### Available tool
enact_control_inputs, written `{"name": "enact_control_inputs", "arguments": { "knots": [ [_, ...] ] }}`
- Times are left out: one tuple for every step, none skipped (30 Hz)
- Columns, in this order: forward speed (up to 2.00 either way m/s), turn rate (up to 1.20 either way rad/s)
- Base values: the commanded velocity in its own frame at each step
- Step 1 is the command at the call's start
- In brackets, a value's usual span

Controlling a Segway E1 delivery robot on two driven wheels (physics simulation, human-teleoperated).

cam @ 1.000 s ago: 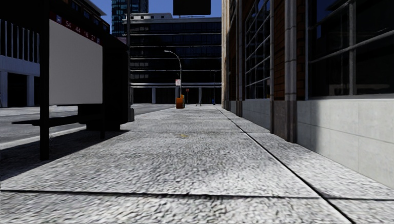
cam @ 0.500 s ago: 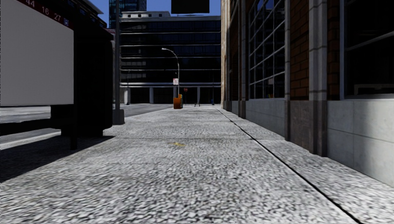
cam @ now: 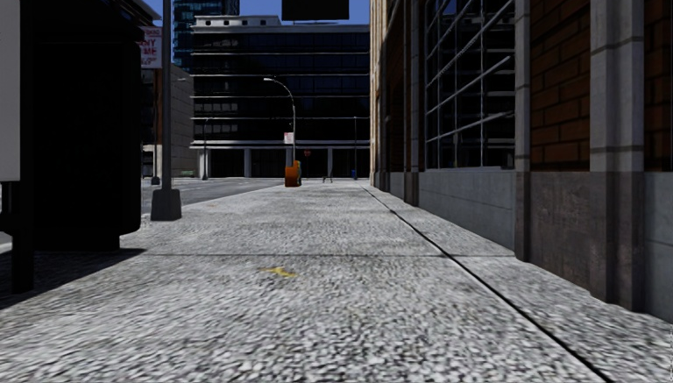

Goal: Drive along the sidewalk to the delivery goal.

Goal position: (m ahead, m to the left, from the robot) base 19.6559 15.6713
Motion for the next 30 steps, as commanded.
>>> {"name": "enact_control_inputs", "arguments": {
  "knots": [
    [1.81,0.0],
    [1.81,0.0],
    [1.81,0.0],
    [1.81,0.0],
    [1.81,0.0],
    [1.81,0.0],
    [1.81,0.0],
    [1.81,0.0],
    [1.81,0.0],
    [1.81,0.0],
    [1.81,0.0],
    [1.81,0.0],
    [1.82,0.0],
    [1.82,0.0],
    [1.82,0.0],
    [1.82,0.0],
    [1.82,0.0],
    [1.82,0.0],
    [1.82,0.0],
    [1.82,0.0],
    [1.82,0.0],
    [1.83,0.0],
    [1.83,0.0],
    [1.83,0.0],
    [1.84,0.0],
    [1.87,0.0],
    [1.87,0.0],
    [1.95,0.0],
    [2.0,0.0],
    [2.0,0.0]
  ]
}}
